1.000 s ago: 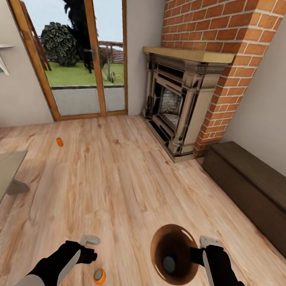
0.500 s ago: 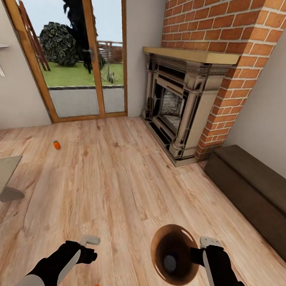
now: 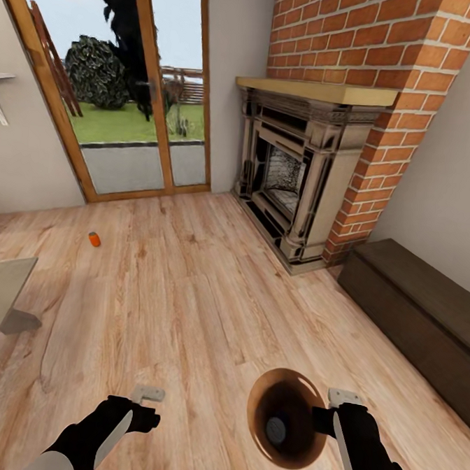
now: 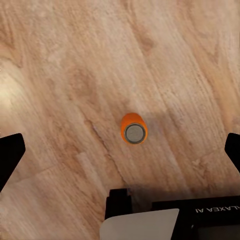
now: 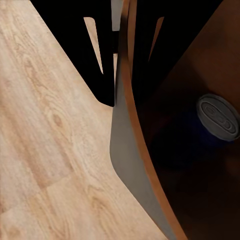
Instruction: Put the three can of soda from the living room inside the tash can in the kitchen.
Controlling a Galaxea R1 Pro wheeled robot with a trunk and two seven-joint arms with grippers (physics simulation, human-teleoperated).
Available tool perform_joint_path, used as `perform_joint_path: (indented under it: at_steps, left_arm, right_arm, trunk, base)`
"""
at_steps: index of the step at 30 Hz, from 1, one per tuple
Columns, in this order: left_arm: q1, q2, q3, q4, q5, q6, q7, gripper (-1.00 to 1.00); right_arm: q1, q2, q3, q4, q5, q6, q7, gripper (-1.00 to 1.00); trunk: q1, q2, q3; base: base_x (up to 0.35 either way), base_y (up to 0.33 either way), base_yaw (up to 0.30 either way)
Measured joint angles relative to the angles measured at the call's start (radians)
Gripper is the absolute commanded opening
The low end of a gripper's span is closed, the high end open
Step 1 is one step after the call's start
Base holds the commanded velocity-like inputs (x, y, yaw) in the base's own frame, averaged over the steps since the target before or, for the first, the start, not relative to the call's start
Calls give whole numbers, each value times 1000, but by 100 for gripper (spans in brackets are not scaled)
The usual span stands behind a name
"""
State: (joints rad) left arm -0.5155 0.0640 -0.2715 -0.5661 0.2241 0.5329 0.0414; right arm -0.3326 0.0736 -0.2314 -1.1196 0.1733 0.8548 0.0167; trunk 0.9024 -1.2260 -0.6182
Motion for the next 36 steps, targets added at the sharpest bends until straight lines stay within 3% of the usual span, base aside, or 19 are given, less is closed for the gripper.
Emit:
perform_joint_path:
  at_steps: [26, 29, 30, 33, 36]
  left_arm:
    - [0, 0, 0, 0, 0, -1, 0, 100]
    - [0, 0, 0, 0, 0, -1, -1, 100]
    - [0, 0, 0, 0, 0, -1, -1, 100]
    - [0, 0, 0, 0, 0, -1, -1, 100]
    - [0, 0, 0, 0, 0, -1, -1, 100]
  right_arm:
    - [6, -3, 1, -15, 6, 6, -1, -100]
    - [2, -8, -1, -51, 10, 41, -2, -100]
    - [-5, -12, -5, -90, 6, 105, -2, -100]
    - [-24, -34, -11, -183, -6, 185, -1, -100]
    - [-40, -50, -15, -291, 22, 185, -2, -100]
  trunk:
    - [0, 0, 0]
    - [0, 0, 0]
    - [0, 0, 0]
    - [0, 0, 0]
    - [0, 0, 0]
  base:
    - [2, 22, 0]
    - [0, 0, 0]
    - [0, 0, 0]
    - [0, 0, 0]
    - [0, 0, 0]
